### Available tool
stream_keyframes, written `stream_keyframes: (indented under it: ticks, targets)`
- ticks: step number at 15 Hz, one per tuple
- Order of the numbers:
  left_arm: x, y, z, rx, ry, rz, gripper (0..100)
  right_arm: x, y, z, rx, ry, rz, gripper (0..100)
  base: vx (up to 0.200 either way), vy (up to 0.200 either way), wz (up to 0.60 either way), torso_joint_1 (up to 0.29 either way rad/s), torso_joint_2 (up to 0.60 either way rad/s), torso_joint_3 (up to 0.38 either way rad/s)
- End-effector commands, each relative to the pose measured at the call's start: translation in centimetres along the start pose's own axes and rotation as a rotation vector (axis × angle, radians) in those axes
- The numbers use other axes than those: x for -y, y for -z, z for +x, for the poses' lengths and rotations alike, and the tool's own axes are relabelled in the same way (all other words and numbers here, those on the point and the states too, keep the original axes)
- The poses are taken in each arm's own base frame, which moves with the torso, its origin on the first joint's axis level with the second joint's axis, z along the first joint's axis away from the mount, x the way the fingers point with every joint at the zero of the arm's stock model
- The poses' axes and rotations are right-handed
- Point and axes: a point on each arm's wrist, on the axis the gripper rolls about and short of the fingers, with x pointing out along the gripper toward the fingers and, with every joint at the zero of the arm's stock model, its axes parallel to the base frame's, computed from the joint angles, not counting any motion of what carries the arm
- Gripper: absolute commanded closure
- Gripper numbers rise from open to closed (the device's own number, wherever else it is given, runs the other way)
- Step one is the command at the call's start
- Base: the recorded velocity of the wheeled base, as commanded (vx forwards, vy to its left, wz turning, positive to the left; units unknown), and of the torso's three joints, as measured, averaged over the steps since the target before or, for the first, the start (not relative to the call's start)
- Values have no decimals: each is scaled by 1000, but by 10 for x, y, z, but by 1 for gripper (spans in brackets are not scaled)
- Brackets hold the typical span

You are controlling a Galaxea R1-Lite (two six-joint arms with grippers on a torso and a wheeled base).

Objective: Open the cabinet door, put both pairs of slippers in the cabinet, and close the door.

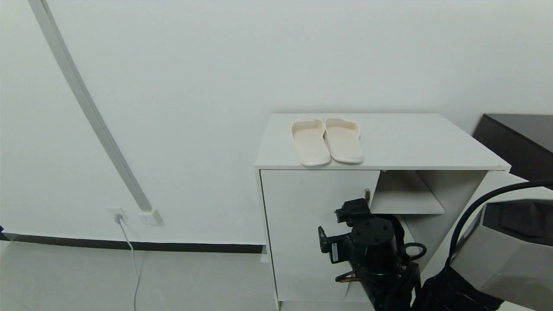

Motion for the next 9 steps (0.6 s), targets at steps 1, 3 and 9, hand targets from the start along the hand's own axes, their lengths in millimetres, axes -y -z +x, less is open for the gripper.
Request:
stream_keyframes:
  ticks: [1, 3, 9]
  targets:
    - [0, 0, 0, -1, -1, -1, 100, 0, 1, 0, -2, 0, -1, 0, 0, 0, 0, 217, -535, -320]
    - [0, 0, 0, -1, 0, -4, 100, 0, 1, 0, -3, 1, -2, 0, 0, 0, 0, 239, -547, -322]
    - [0, 0, 0, -1, 0, -4, 100, 0, 1, 1, -1, 0, 0, 0, 0, 0, 0, 259, -587, -331]
